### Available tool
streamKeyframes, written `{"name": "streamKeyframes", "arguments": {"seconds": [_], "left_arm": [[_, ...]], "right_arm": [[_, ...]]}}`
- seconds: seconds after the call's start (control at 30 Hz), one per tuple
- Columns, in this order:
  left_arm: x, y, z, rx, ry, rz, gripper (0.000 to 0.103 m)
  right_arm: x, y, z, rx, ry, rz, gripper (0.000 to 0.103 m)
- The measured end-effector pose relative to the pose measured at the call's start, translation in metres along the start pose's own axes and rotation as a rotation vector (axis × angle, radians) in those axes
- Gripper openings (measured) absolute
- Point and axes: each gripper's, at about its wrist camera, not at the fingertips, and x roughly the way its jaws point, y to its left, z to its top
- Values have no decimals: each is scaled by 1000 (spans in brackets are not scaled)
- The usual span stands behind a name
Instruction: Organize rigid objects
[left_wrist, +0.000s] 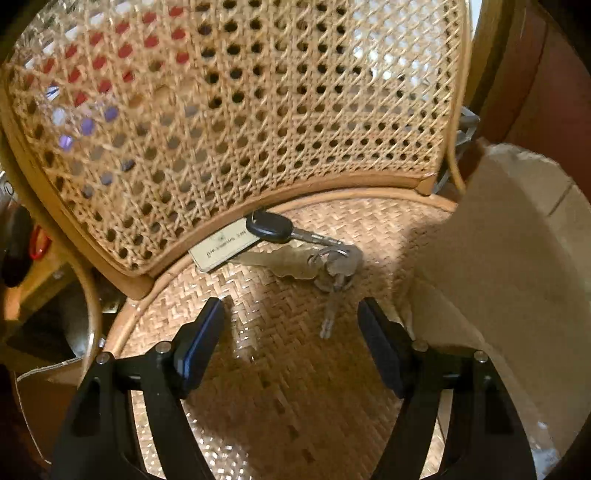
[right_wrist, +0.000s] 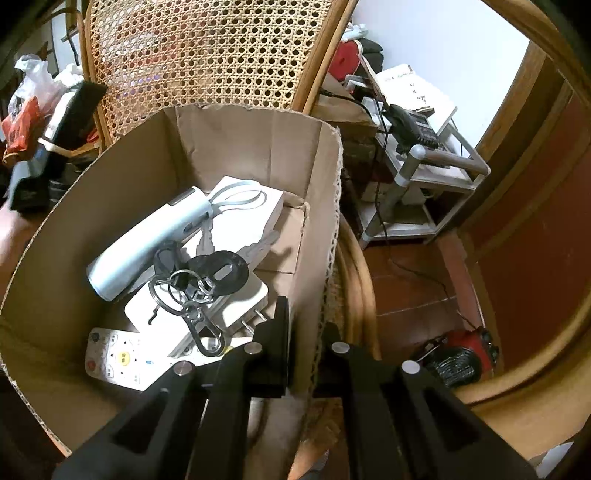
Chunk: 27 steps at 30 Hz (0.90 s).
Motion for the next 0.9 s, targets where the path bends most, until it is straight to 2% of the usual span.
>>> {"name": "streamKeyframes", "arguments": {"seconds": [0.03, 0.17, 0.2, 0.23, 0.27, 0.33, 0.47, 0.7, 0.9], "left_arm": [[1, -2, 0, 12, -15, 21, 72], [7, -5, 4, 3, -31, 10, 69], [7, -7, 4, 15, -39, 2, 51], [5, -11, 6, 35, -45, -26, 16], [5, -15, 8, 49, -29, -32, 8], [2, -21, 9, 54, -9, -59, 6], [-11, -13, 8, 39, -49, -64, 6], [-78, 9, 20, -4, -169, -78, 4], [-111, 3, 25, 16, -197, -82, 4]], "right_arm": [[1, 0, 0, 4, 3, 4, 9], [1, 0, 0, 3, 7, 4, 11], [1, 0, 0, 1, 8, 5, 12], [1, 0, 0, 1, 8, 7, 12], [1, -1, 0, 2, 9, 7, 12], [1, 0, 0, 2, 10, 8, 12], [0, 1, 0, 2, 10, 9, 12], [1, 2, 0, 1, 11, 9, 12], [1, 2, 0, 6, 11, 11, 12]]}}
